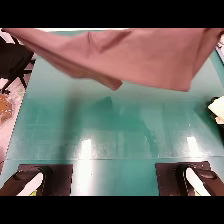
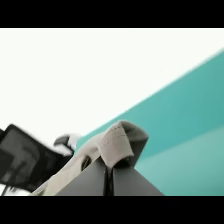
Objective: Fold the shirts.
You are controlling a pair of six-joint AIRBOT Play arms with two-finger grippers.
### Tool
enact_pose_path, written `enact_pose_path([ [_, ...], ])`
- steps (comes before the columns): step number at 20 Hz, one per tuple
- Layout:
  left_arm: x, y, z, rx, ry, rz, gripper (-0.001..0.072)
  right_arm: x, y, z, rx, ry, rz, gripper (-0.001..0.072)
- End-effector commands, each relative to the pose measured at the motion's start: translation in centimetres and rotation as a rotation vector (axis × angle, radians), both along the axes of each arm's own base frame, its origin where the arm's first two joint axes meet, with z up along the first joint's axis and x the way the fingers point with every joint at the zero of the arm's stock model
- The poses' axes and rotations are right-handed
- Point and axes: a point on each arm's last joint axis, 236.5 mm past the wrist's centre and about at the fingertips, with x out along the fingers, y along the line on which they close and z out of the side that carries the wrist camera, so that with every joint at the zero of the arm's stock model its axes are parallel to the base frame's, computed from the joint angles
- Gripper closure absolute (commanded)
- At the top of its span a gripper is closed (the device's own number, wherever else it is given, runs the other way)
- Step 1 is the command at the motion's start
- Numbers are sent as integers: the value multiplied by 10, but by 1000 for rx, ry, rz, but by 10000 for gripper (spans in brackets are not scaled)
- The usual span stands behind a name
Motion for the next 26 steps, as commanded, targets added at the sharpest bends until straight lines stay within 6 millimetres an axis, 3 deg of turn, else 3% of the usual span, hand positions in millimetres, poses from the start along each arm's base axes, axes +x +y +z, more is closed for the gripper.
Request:
enact_pose_path([
  [1,-42,2,43,-2,-91,10,682,-26,-8,32,-65,-35,-15,696],
  [4,-76,1,63,-14,-146,10,682,-23,3,38,-77,-14,49,696],
  [7,-92,-2,25,-75,24,10,682,-7,18,-1,-94,135,157,696],
  [9,-97,-4,-27,-148,230,32,682,1,33,-47,-144,275,265,696],
  [13,-102,-19,-157,-215,640,21,682,12,66,-139,-281,529,479,696],
  [17,-91,-34,-265,-293,816,7,681,28,70,-233,-453,773,539,696],
  [20,-99,-37,-329,-325,918,26,681,31,68,-294,-515,942,587,696],
  [22,-109,-37,-362,-332,974,43,681,33,66,-323,-518,1019,605,696],
  [24,-116,-36,-385,-337,1005,57,681,35,66,-346,-502,1073,622,696],
  [26,-114,-35,-394,-340,996,65,680,36,66,-359,-495,1102,634,695],
])
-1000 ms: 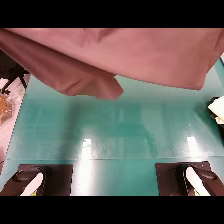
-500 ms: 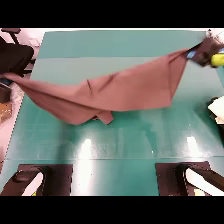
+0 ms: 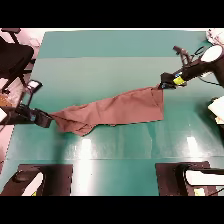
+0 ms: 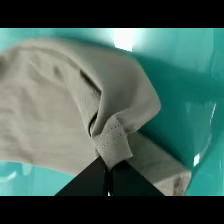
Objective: Fold the shirts.
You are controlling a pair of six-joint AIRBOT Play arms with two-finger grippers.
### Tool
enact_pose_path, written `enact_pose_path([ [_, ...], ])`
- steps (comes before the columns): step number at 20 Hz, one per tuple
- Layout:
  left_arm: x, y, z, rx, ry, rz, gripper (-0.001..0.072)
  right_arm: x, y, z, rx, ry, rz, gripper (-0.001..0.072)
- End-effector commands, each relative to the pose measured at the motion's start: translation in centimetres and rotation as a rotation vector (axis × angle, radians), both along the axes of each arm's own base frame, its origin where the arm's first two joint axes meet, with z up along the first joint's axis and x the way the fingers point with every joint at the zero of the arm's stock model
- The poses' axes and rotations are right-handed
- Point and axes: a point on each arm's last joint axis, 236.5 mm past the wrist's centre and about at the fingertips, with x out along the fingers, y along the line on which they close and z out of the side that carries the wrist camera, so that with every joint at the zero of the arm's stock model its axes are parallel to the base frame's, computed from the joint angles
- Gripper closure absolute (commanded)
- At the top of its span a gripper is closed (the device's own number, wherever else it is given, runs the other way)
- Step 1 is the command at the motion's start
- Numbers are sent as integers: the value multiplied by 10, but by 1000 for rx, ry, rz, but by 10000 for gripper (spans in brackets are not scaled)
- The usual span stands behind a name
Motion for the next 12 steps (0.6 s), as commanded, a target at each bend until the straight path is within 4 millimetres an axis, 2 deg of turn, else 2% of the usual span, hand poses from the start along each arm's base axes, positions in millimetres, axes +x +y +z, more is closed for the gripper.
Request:
enact_pose_path([
  [1,3,2,-22,-4,-13,25,680,0,-3,-32,-28,77,14,695],
  [2,11,3,-17,-2,-48,32,680,3,-3,-32,-29,64,8,692],
  [3,18,4,-12,-2,-81,39,678,6,-3,-30,-30,48,4,630],
  [4,23,5,-5,2,-107,44,574,9,-5,-26,-30,28,-5,327],
  [5,28,8,3,2,-126,68,298,12,-8,-20,-30,6,-16,52],
  [6,33,15,13,10,-141,108,196,16,-14,-11,-30,-28,-34,23],
  [8,40,30,39,32,-171,192,195,22,-31,11,-33,-100,-81,23],
  [9,40,37,54,46,-184,229,118,23,-43,24,-35,-135,-111,23],
  [10,40,43,66,51,-187,264,100,24,-54,36,-39,-167,-140,23],
  [12,36,45,79,32,-178,312,100,21,-81,59,-48,-223,-206,23],
])
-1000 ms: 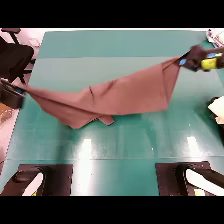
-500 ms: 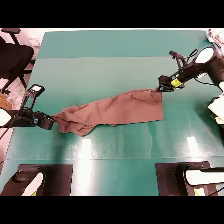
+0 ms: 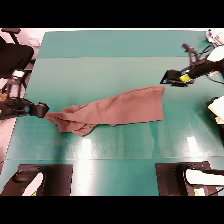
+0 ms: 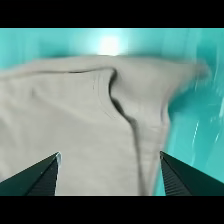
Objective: Fold the shirts.
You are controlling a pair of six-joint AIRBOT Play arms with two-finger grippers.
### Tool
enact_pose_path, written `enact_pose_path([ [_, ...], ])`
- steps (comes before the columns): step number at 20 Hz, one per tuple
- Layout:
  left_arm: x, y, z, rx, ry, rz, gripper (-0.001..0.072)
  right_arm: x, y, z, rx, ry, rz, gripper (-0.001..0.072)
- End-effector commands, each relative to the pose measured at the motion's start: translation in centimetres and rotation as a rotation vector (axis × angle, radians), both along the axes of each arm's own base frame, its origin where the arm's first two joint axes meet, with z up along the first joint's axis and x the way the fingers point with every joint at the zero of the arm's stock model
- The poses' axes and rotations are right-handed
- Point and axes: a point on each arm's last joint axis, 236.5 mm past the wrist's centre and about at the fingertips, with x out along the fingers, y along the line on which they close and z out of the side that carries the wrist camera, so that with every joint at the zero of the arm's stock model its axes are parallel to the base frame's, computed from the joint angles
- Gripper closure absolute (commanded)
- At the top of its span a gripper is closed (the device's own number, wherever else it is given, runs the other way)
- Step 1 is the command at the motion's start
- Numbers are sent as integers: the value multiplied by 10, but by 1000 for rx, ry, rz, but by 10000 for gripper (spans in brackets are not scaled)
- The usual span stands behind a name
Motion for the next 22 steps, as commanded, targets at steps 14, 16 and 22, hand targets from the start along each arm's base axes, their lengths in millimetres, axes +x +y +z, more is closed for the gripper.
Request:
enact_pose_path([
  [14,-53,25,-71,-571,244,393,100,-4,-106,46,32,-126,-280,41],
  [16,-71,17,-103,-590,316,367,100,0,-99,38,34,-107,-256,41],
  [22,-51,18,-119,-536,160,126,110,4,-91,23,38,-77,-223,42],
])
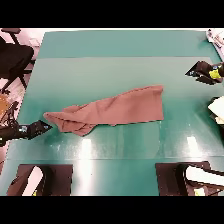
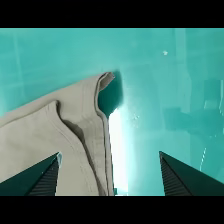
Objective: Fold the shirts.
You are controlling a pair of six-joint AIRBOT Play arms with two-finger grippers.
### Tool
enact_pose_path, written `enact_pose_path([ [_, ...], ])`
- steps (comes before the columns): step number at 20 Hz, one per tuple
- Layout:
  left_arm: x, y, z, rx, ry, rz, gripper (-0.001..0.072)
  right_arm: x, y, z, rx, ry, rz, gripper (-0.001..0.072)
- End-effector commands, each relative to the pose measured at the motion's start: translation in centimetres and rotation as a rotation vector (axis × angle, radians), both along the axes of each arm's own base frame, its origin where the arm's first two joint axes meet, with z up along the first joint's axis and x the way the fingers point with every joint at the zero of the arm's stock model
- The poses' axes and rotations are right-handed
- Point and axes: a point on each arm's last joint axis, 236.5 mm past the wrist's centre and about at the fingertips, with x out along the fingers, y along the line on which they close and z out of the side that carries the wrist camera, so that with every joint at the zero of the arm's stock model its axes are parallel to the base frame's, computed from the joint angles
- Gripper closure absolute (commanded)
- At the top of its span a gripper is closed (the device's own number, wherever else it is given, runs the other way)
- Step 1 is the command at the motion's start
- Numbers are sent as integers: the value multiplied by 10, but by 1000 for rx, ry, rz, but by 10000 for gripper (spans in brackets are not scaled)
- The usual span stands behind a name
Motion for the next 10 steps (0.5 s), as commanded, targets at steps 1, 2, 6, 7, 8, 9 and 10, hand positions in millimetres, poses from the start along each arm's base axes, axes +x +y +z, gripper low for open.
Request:
enact_pose_path([
  [1,19,4,-6,55,-156,-117,110,1,4,-5,1,9,17,42],
  [2,21,7,-12,68,-155,-130,110,1,4,-5,1,10,17,43],
  [6,45,0,-10,46,-294,-206,110,-1,5,-6,0,17,28,90],
  [7,50,0,-8,48,-321,-213,110,-1,5,-6,0,17,28,90],
  [8,53,1,-9,56,-342,-222,110,-1,6,-6,1,16,30,90],
  [9,55,2,-9,70,-356,-234,111,0,7,-6,0,16,34,90],
  [10,55,2,-9,82,-365,-248,110,-1,7,-6,-1,17,36,90],
])
